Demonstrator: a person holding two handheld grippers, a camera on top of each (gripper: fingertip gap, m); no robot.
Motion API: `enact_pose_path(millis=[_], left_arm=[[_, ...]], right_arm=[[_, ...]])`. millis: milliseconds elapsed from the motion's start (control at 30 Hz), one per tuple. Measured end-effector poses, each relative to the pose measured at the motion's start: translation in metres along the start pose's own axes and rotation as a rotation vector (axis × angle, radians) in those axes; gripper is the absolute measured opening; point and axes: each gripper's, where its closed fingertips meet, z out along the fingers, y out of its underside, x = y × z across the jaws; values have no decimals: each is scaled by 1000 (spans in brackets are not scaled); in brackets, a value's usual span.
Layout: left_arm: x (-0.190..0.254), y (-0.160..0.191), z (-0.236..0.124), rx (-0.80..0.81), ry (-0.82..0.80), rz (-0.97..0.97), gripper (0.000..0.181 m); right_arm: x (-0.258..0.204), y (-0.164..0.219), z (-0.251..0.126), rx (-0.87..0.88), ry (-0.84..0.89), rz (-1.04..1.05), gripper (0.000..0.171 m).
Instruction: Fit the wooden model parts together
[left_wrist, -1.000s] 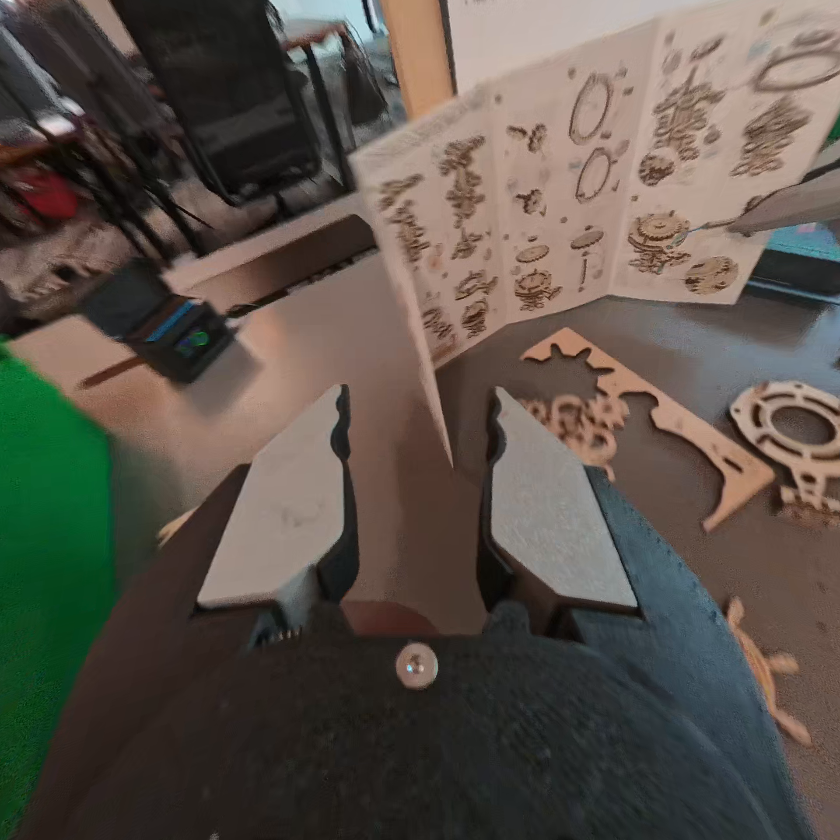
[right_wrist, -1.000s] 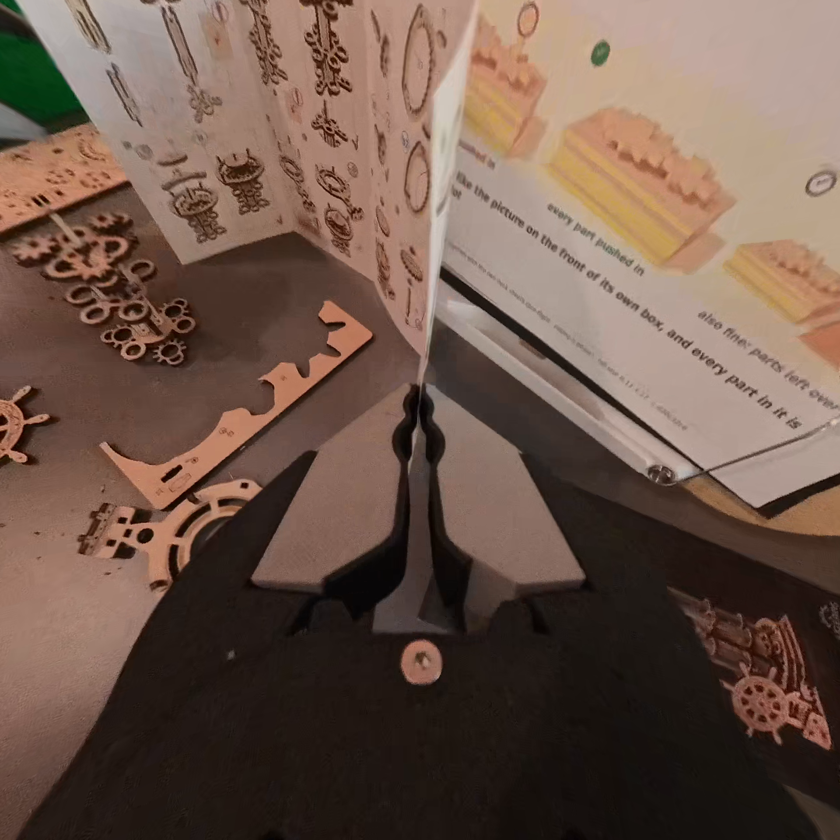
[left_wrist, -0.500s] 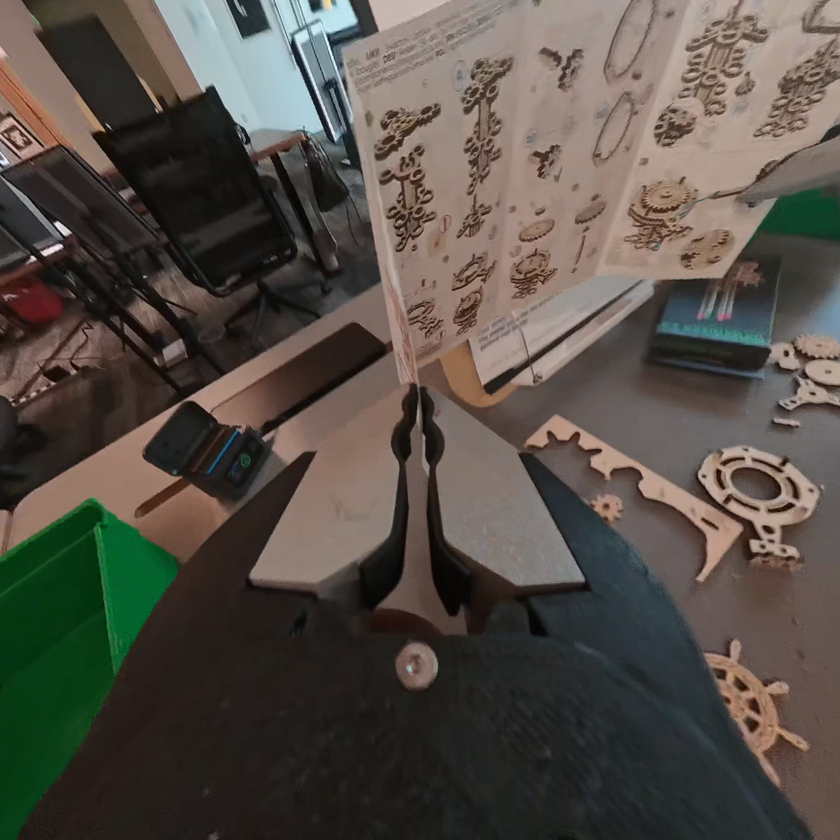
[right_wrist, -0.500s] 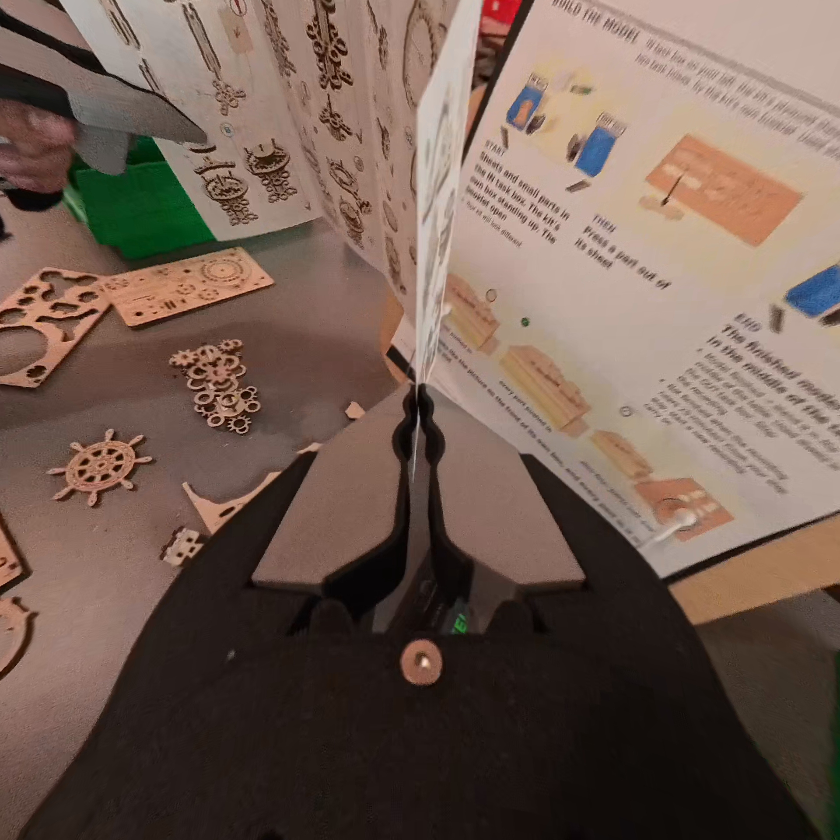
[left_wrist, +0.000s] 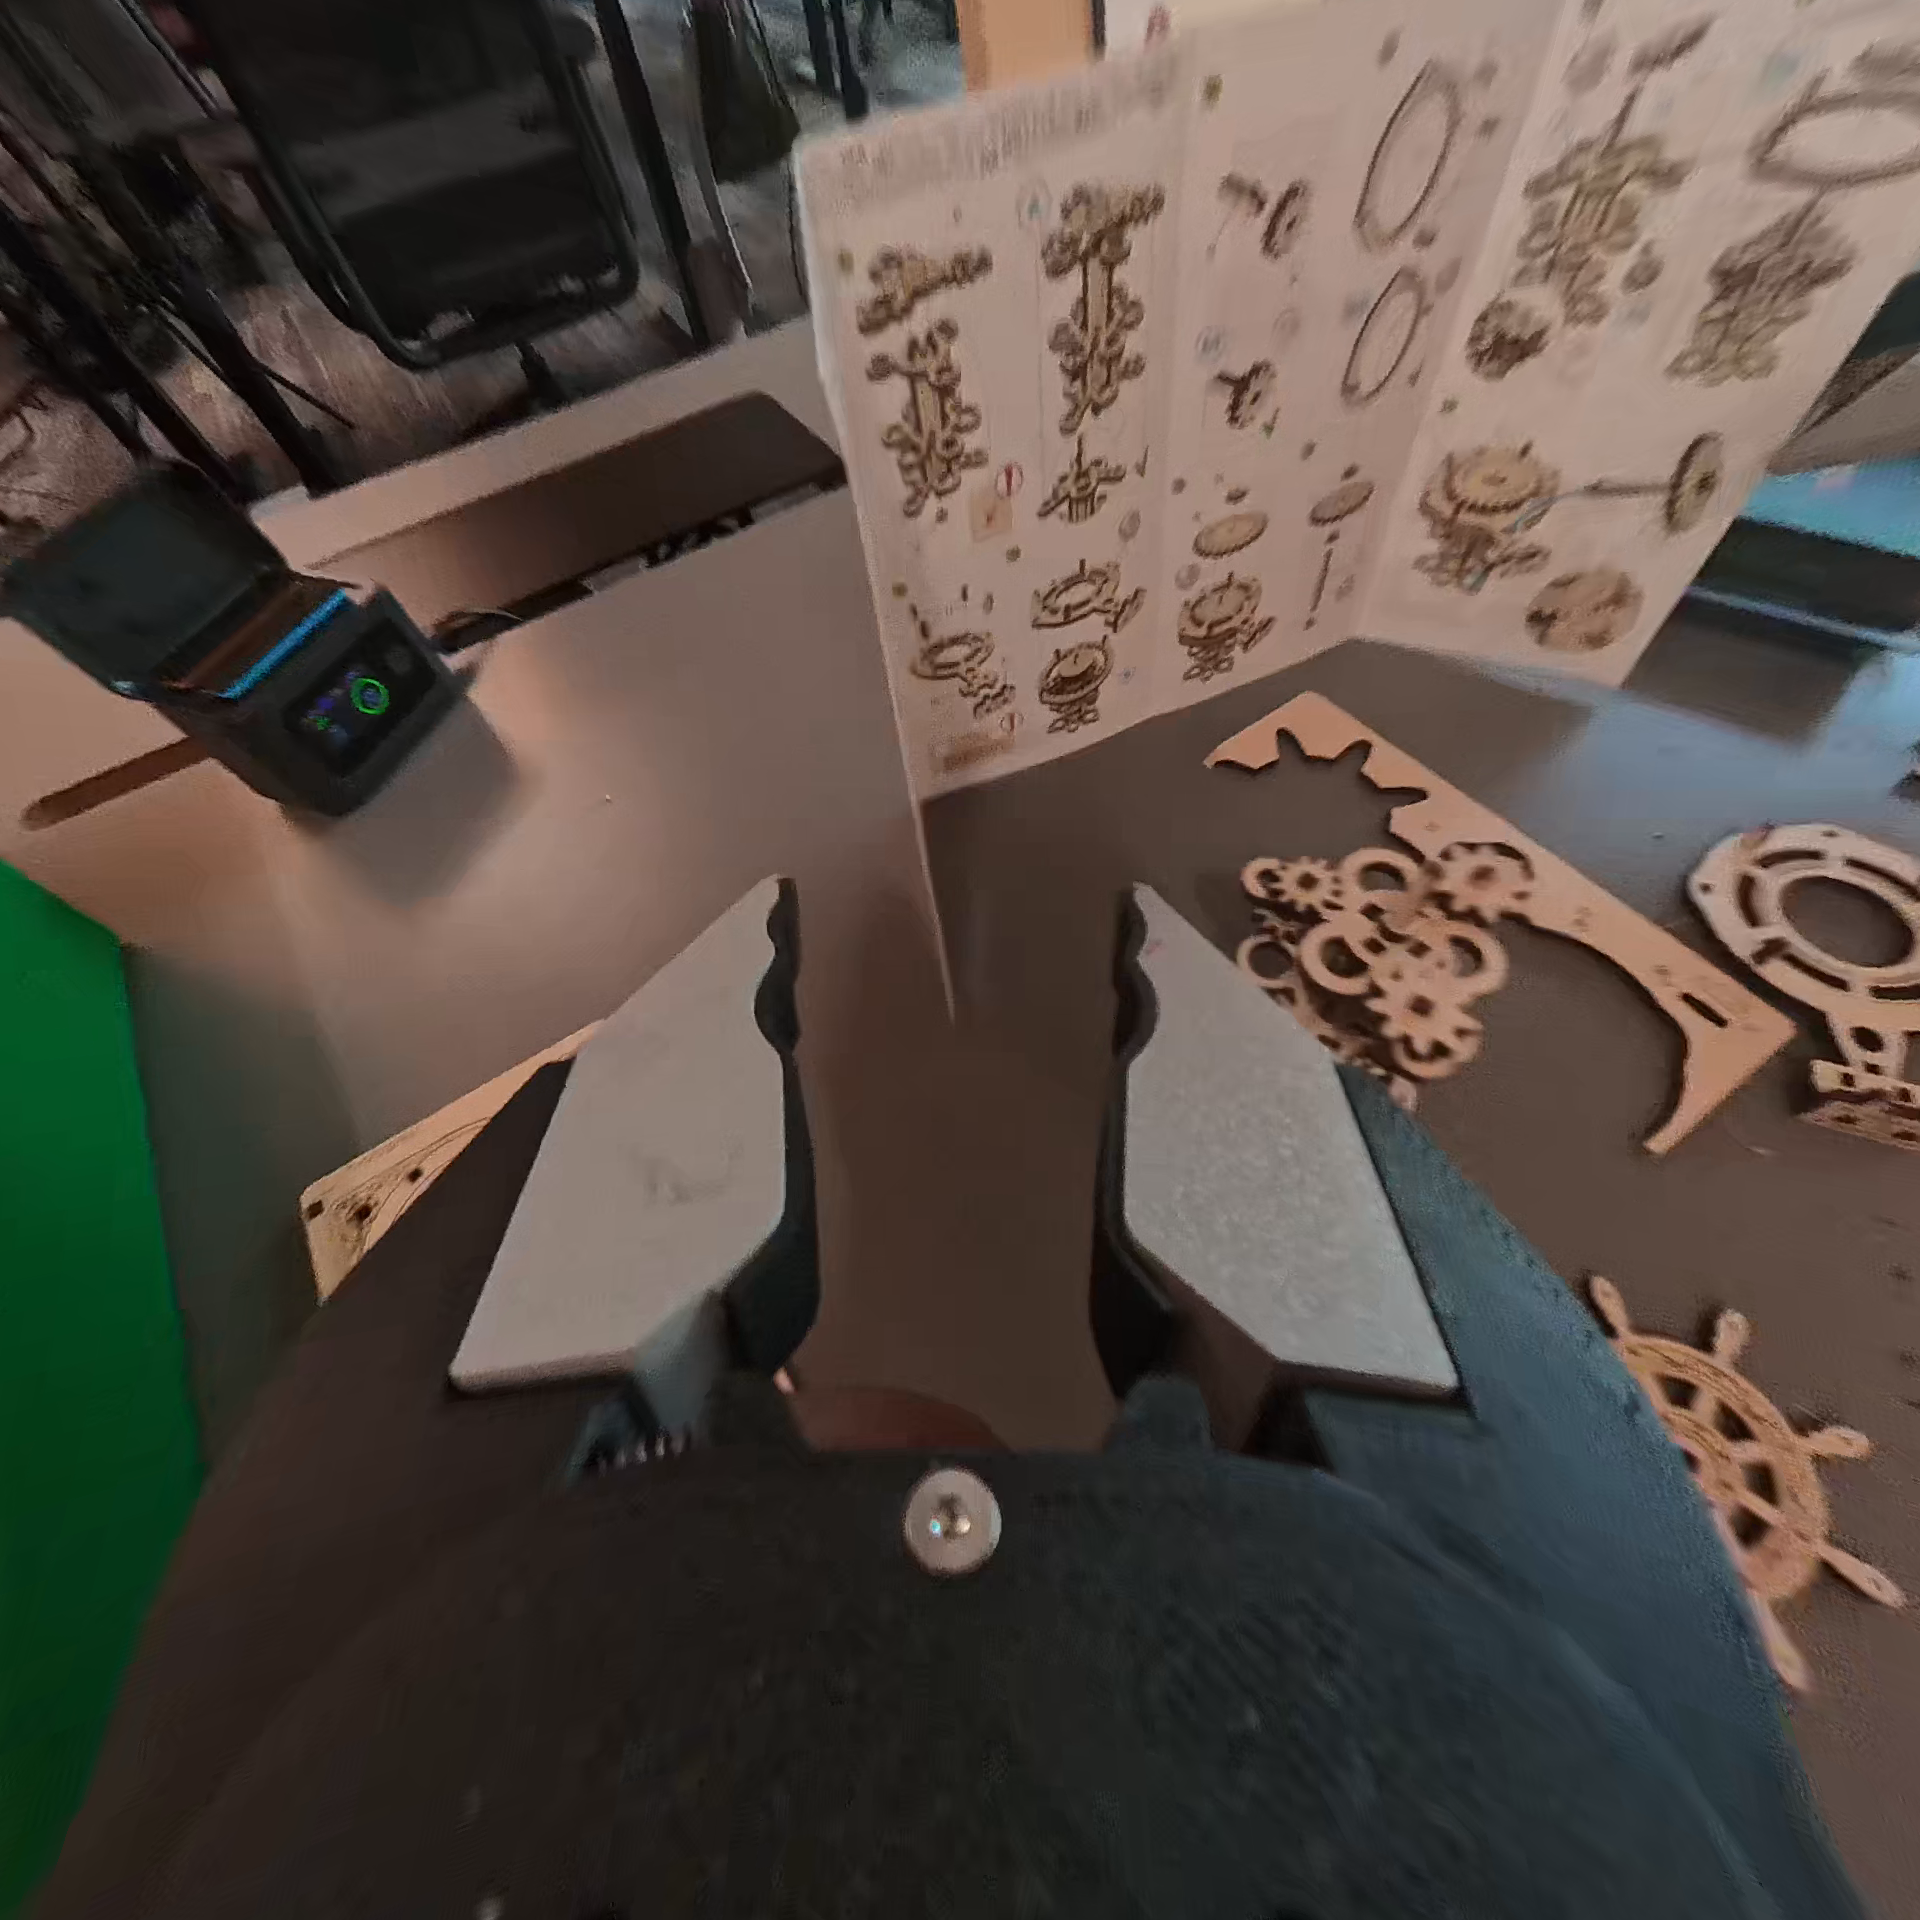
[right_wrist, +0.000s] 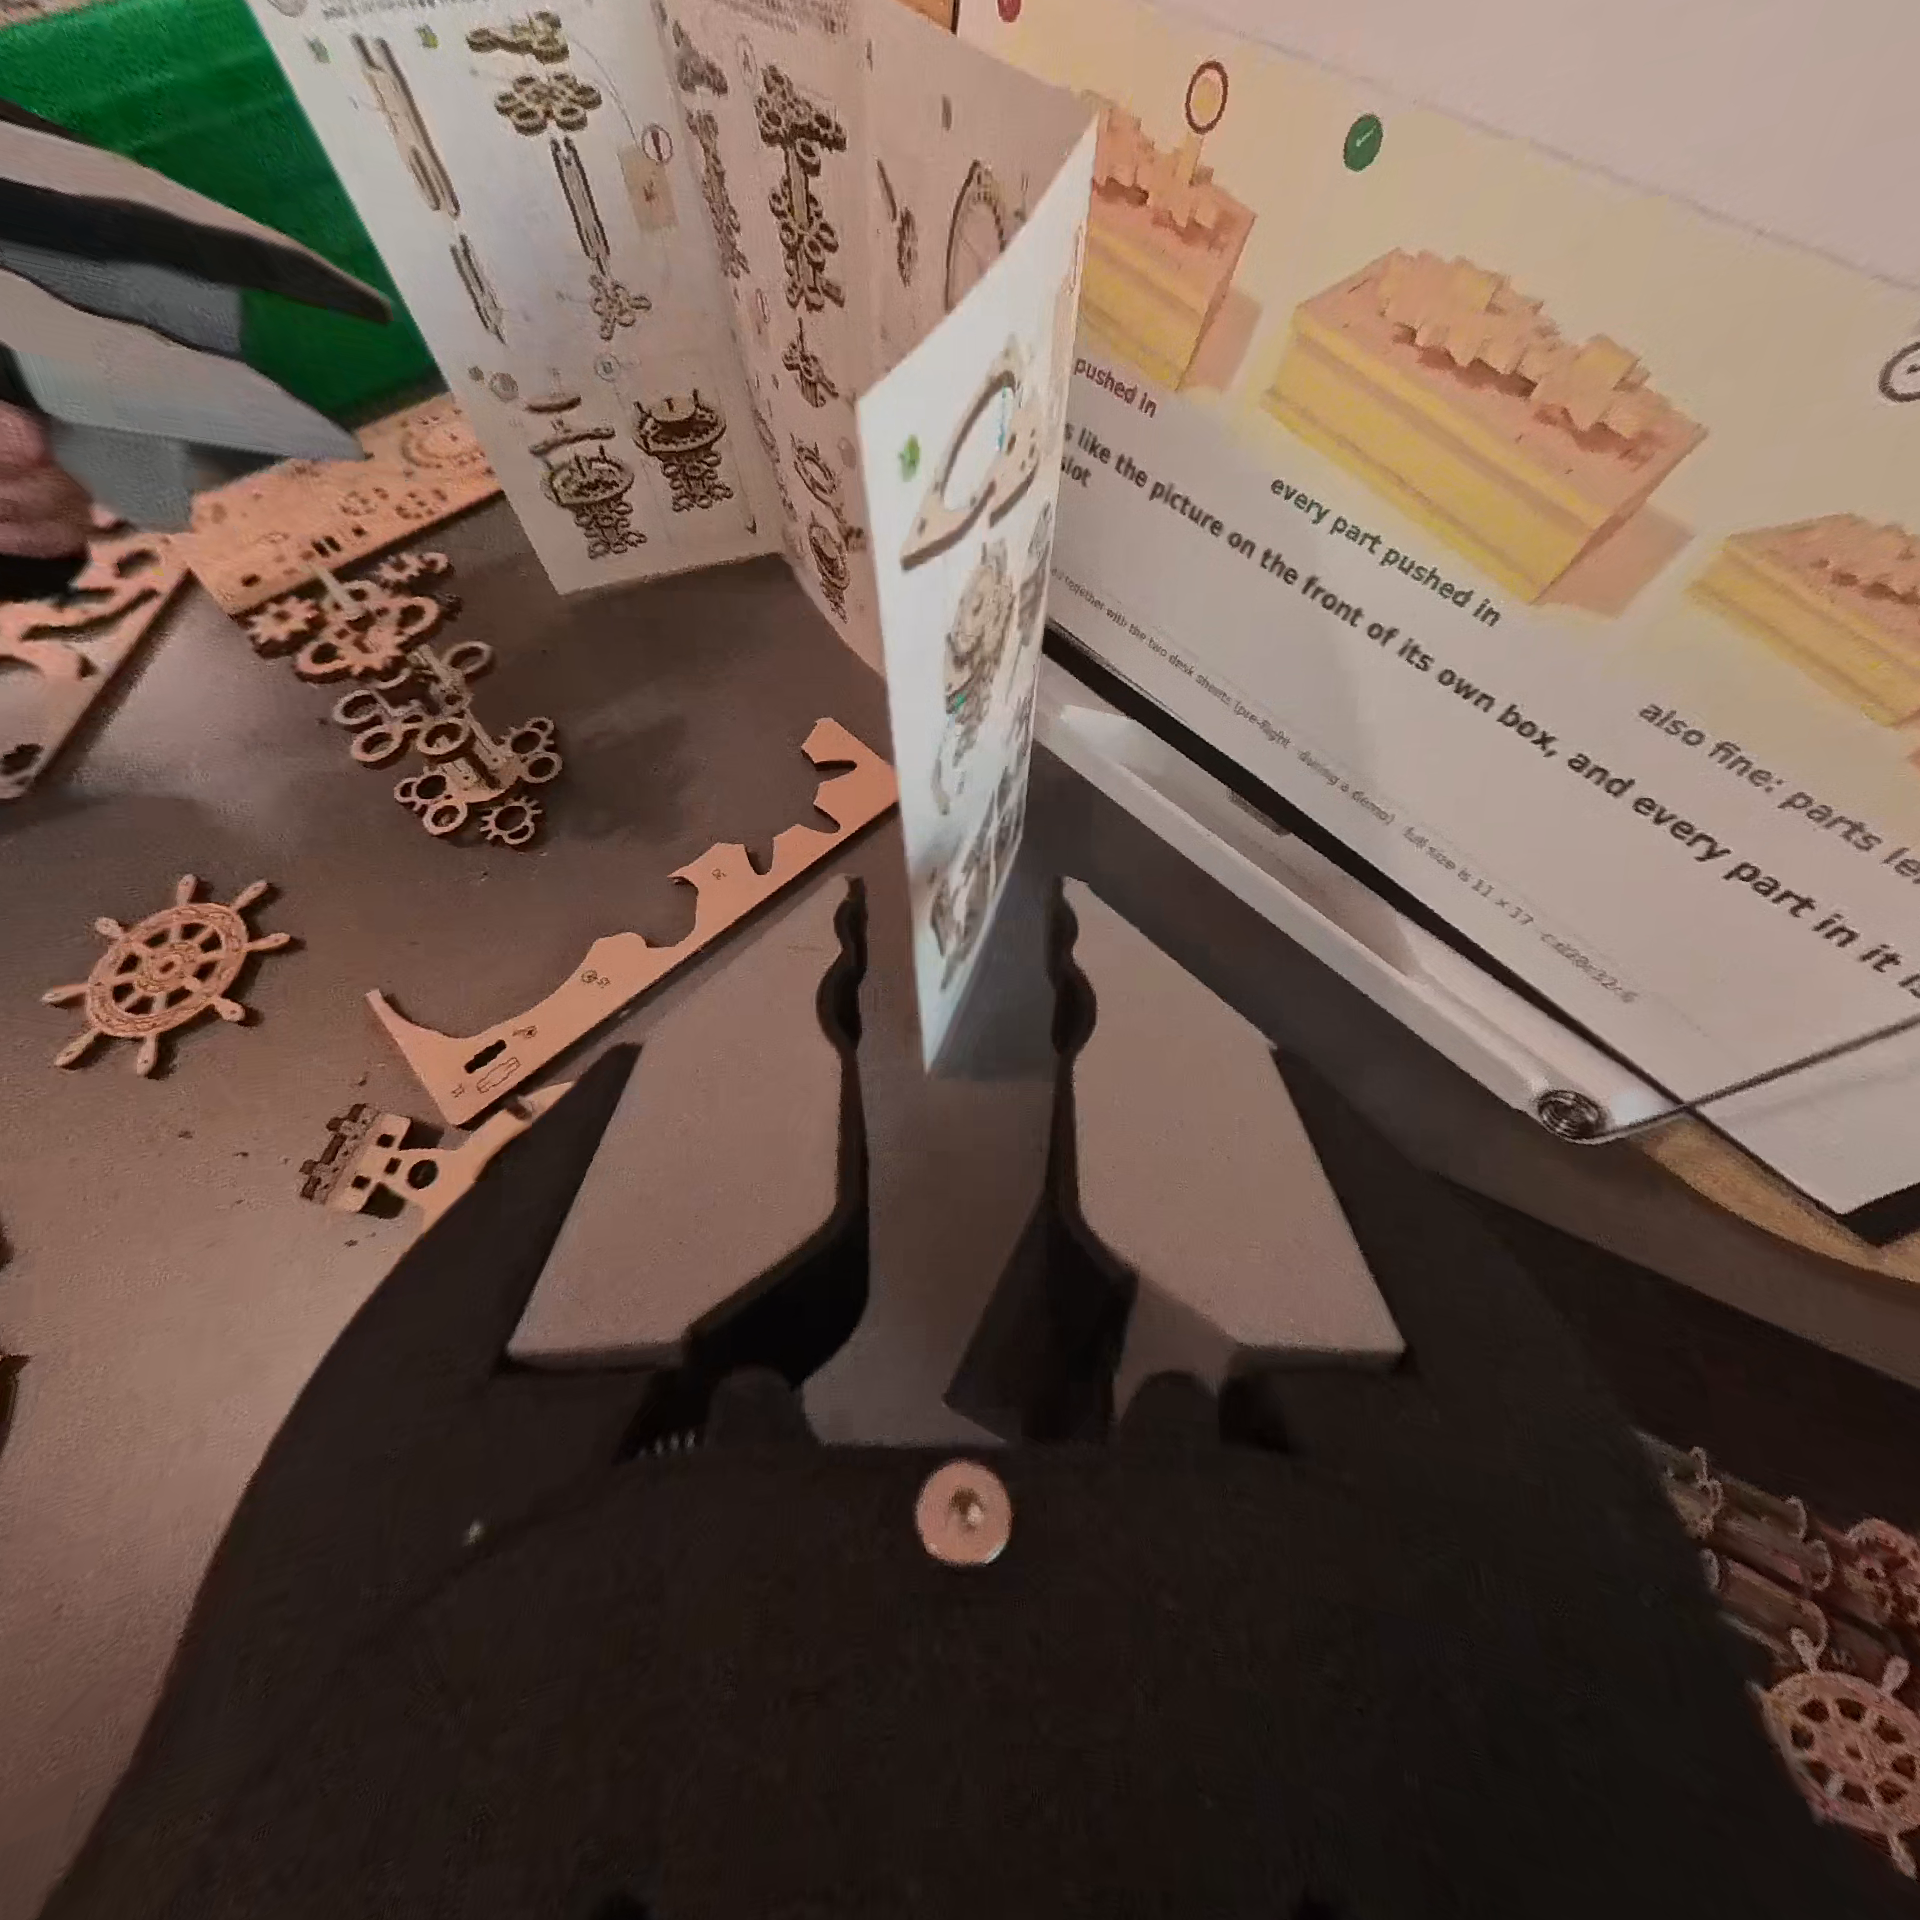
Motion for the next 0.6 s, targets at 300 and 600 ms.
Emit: enact_pose_path(millis=[300,600], left_arm=[[40,18,-86,78,8,-37,56],[88,57,-80,28,18,-10,57]], right_arm=[[15,2,-33,183,-6,151,55],[11,18,-40,195,61,122,66]])
